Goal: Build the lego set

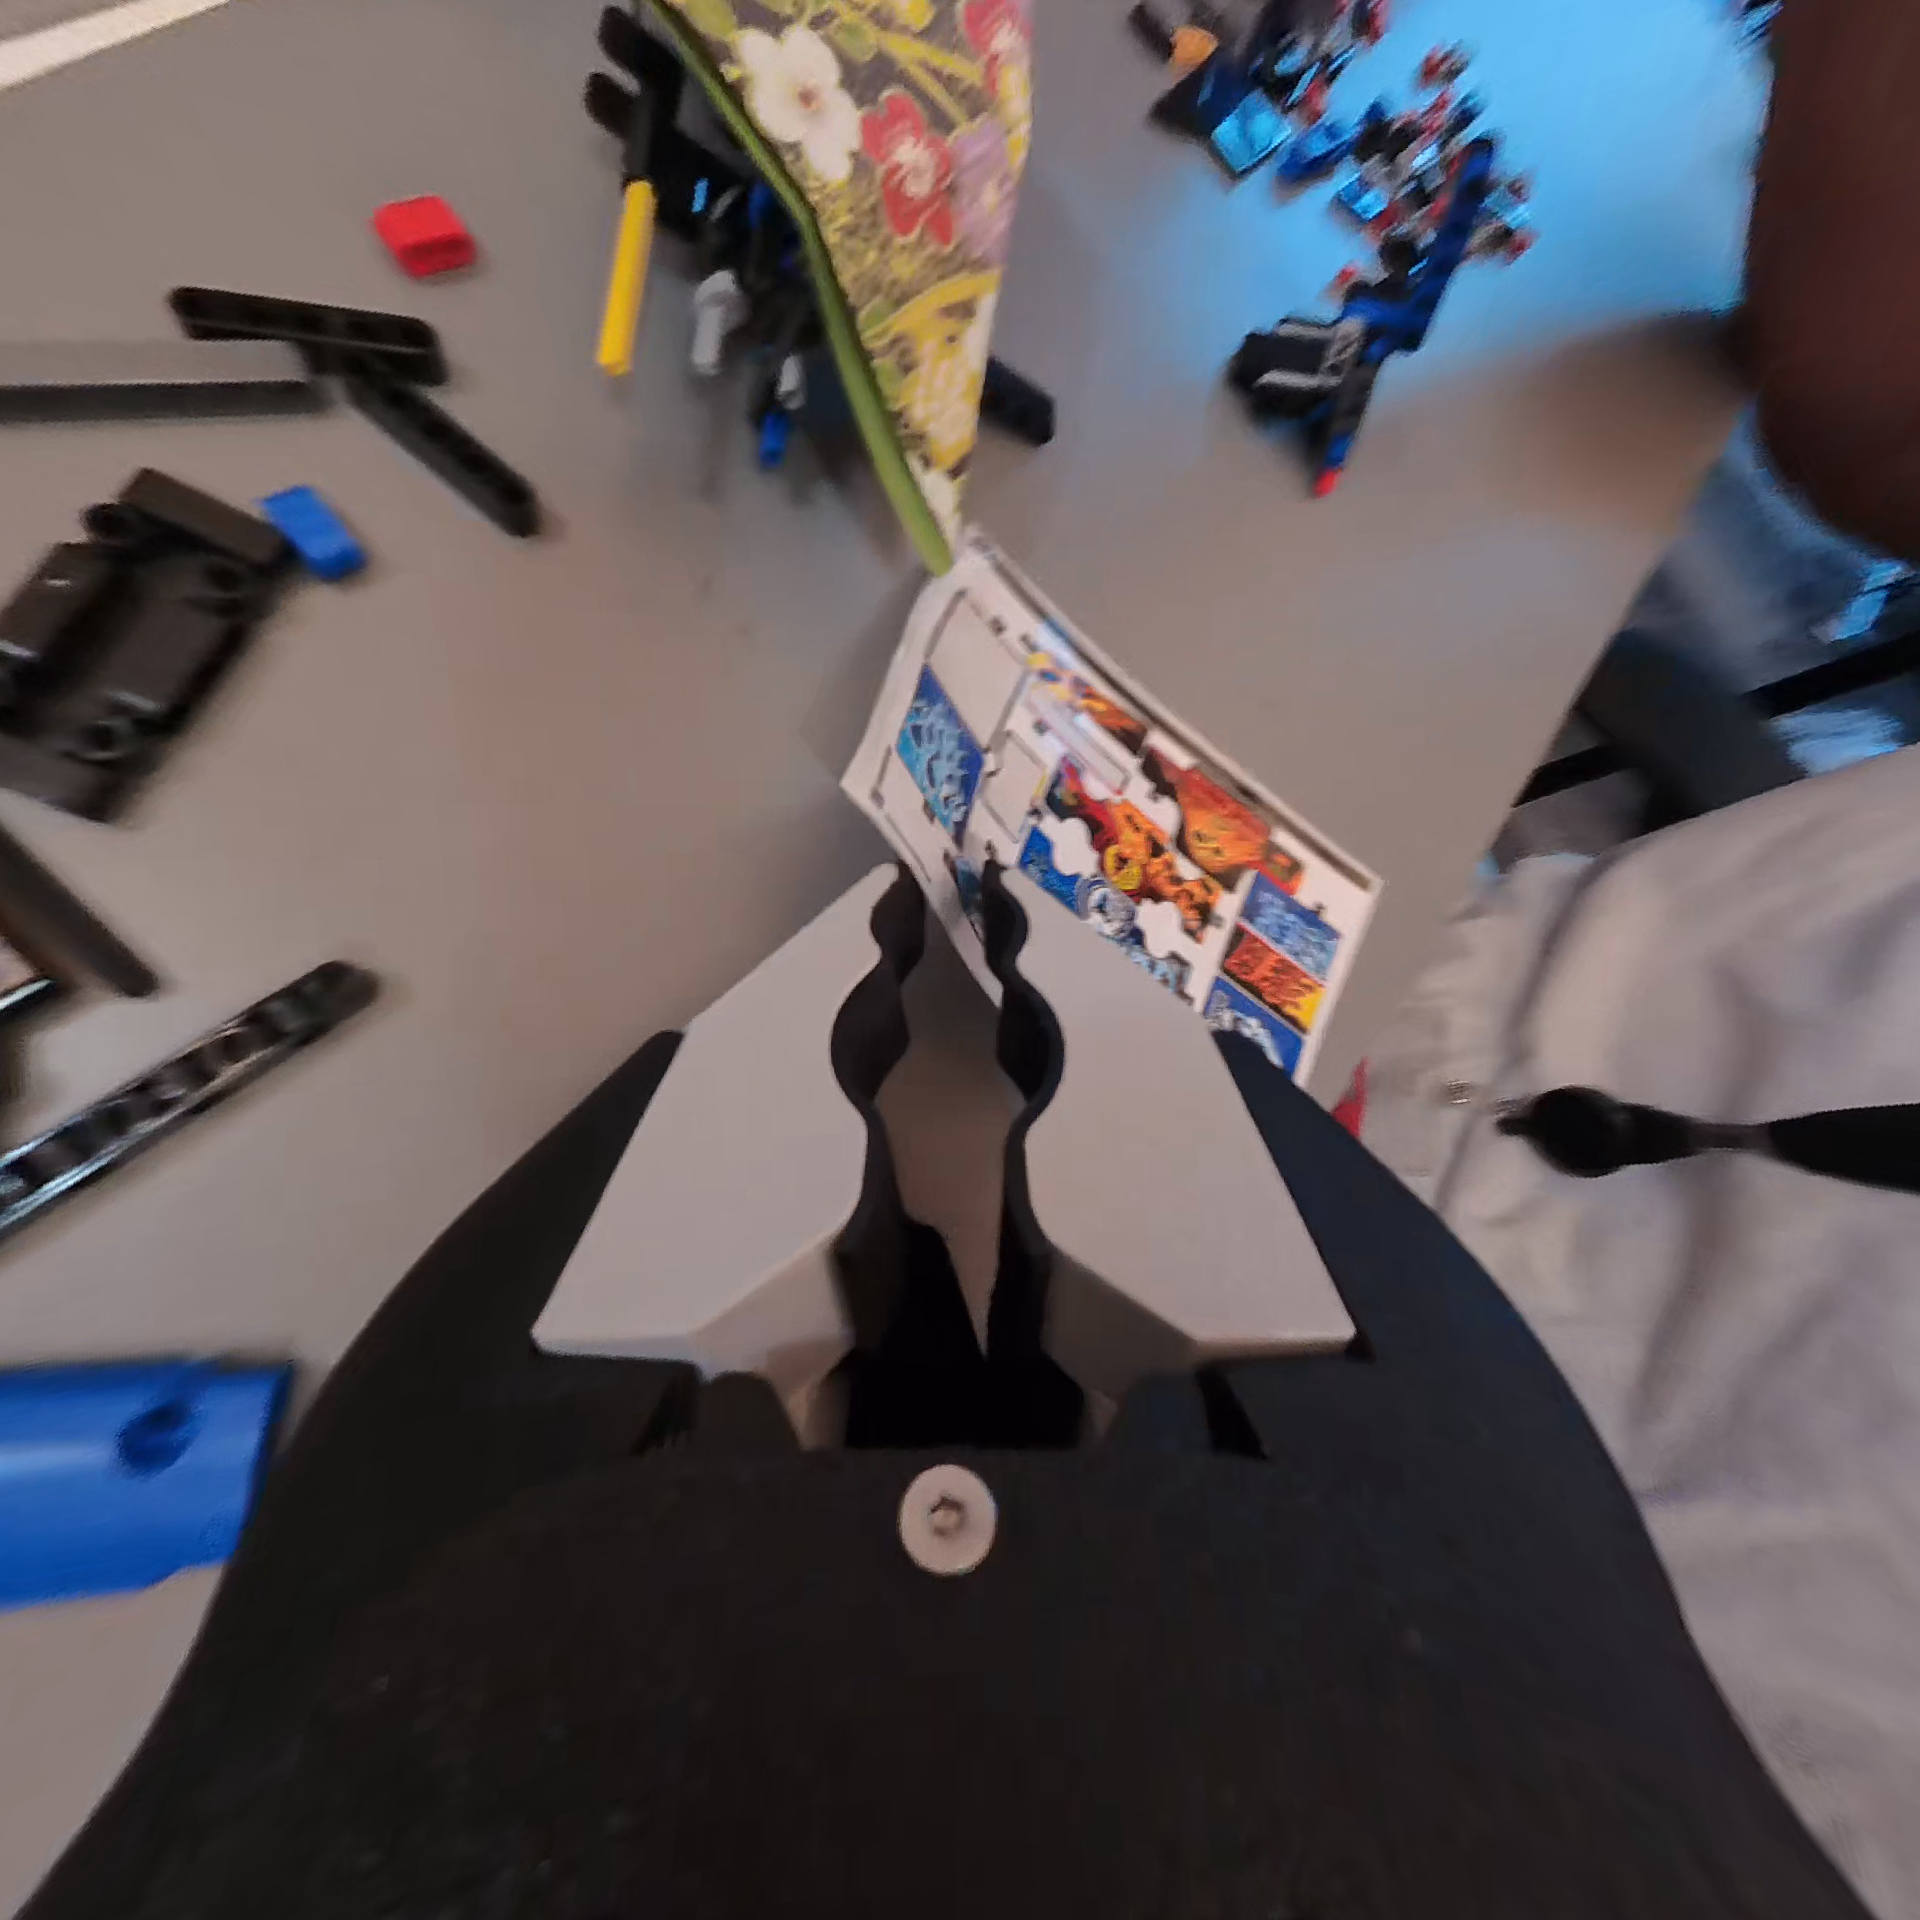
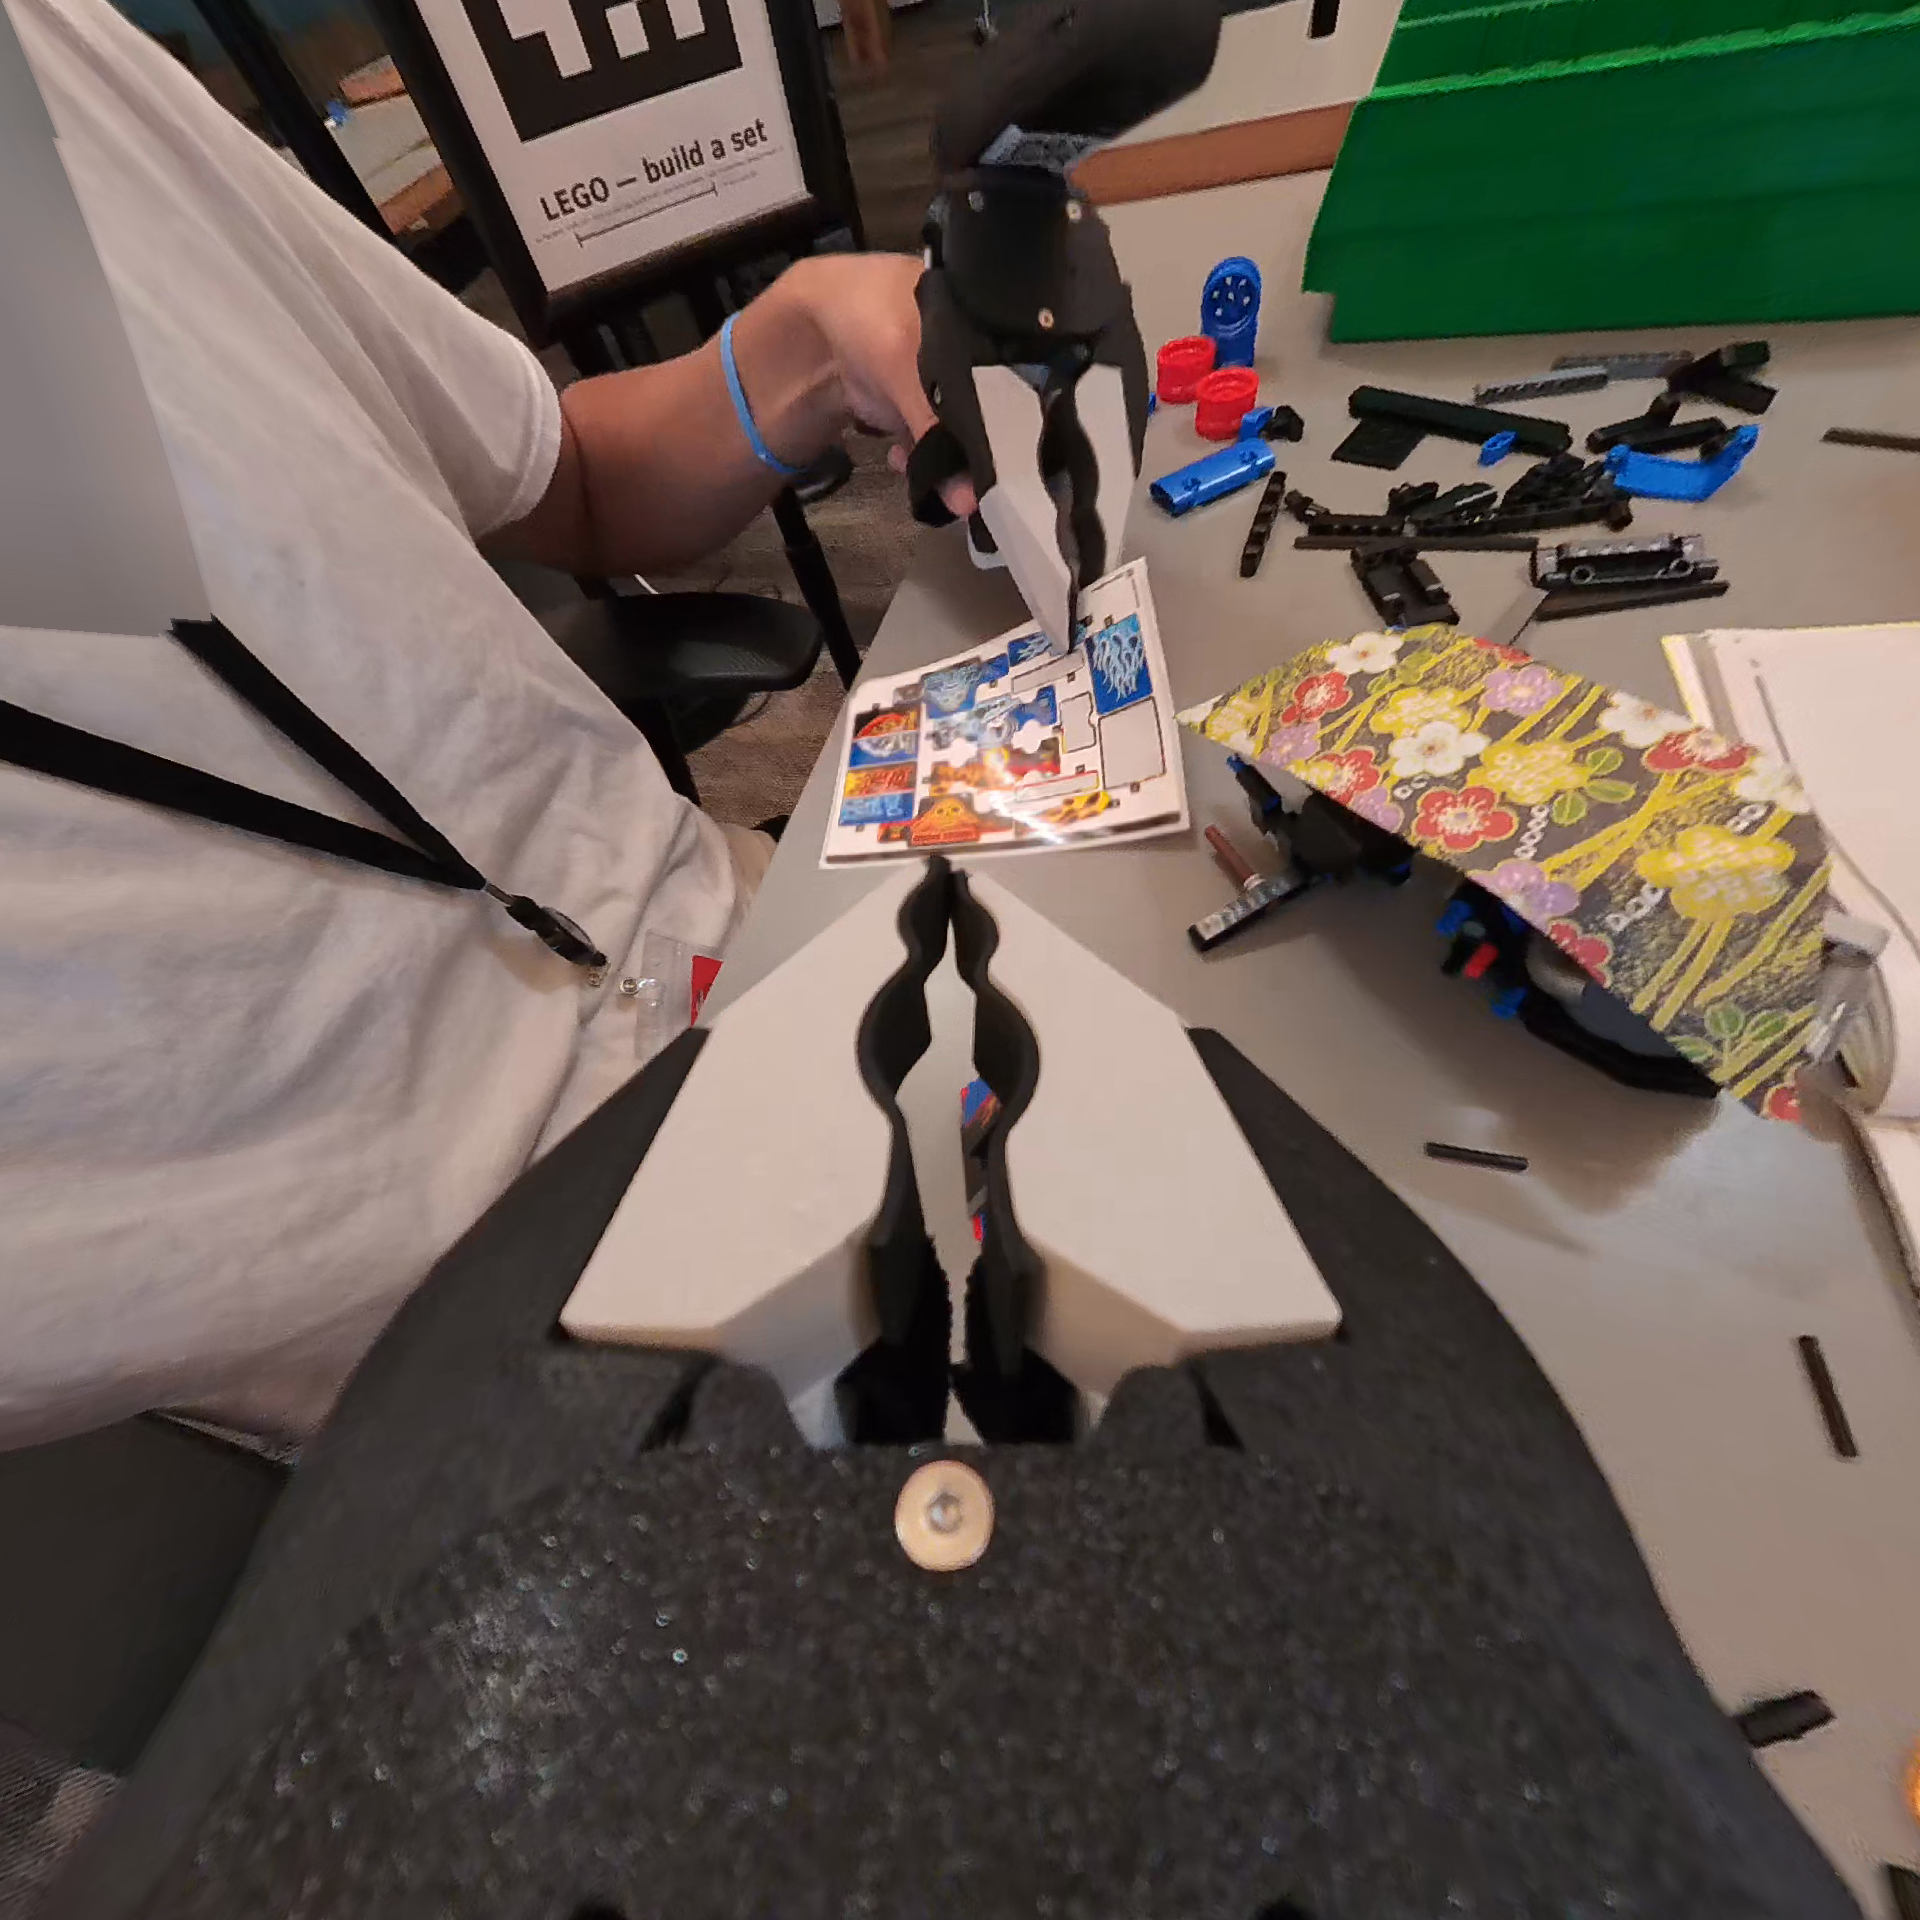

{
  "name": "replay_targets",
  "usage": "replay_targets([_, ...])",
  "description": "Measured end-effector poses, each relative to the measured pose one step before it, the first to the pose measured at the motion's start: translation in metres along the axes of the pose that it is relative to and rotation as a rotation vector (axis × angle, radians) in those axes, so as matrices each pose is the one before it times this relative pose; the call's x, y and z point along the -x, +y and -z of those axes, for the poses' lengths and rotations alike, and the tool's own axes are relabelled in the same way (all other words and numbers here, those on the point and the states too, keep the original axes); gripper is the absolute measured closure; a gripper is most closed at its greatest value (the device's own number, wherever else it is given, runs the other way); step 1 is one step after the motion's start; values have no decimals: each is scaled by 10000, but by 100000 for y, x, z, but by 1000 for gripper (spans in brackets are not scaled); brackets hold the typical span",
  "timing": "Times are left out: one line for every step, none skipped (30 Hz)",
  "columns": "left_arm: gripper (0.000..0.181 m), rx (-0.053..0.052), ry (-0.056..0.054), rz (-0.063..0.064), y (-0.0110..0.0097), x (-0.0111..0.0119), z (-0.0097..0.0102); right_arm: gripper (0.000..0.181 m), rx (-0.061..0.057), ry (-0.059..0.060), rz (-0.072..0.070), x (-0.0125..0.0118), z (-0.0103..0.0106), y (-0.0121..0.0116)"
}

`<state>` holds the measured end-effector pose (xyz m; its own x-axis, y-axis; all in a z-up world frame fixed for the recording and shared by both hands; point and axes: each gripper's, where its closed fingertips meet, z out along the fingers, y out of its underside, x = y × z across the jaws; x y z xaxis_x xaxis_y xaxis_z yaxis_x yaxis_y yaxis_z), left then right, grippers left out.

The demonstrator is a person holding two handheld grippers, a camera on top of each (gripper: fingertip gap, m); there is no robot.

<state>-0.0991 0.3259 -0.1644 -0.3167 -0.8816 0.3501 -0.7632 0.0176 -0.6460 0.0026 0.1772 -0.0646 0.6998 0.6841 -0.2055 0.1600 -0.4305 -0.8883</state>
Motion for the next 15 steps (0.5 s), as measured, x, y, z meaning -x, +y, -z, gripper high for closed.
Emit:
replay_targets([168, 114, -273, -76, 114, 357, 65, 181, 64, -75, -182, -74, -15, 381])
replay_targets([163, 49, -321, -96, 64, 394, 85, 181, 66, -102, -184, -48, -31, 368])
replay_targets([157, 31, -351, -111, 49, 427, 122, 181, 12, -143, -150, 18, -31, 291])
replay_targets([152, 0, -347, -84, 4, 430, 153, 181, -9, -160, -126, 41, -30, 236])
replay_targets([149, -72, -303, -53, -101, 354, 212, 181, -15, -123, -129, -19, -26, 167])
replay_targets([148, -86, -241, -51, -151, 258, 283, 181, -18, -106, -107, -12, -1, 105])
replay_targets([146, -114, -214, -33, -218, 186, 331, 181, -39, -111, -82, 55, 11, 21])
replay_targets([144, -133, -147, -29, -267, 58, 389, 181, -43, -87, -42, 83, 23, -4])
replay_targets([143, -168, -196, -14, -392, 94, 450, 181, -30, -51, 0, 90, 42, 5])
replay_targets([143, -265, -225, -65, -590, 56, 523, 181, -25, -12, 38, 90, 62, 3])
replay_targets([143, -386, -171, -141, -860, -179, 512, 181, -33, 27, 63, 72, 93, -41])
replay_targets([143, -530, -54, -198, -1169, -533, 423, 181, -54, 25, 92, 104, 126, -113])
replay_targets([143, -572, 160, -216, -1328, -1023, 182, 181, -101, 34, 132, 113, 205, -209])
replay_targets([143, -507, 375, -237, -1264, -1479, -141, 181, -148, 85, 164, 58, 325, -261])
replay_targets([145, -371, 465, -275, -1016, -1691, -448, 181, -160, 194, 181, -120, 475, -200])
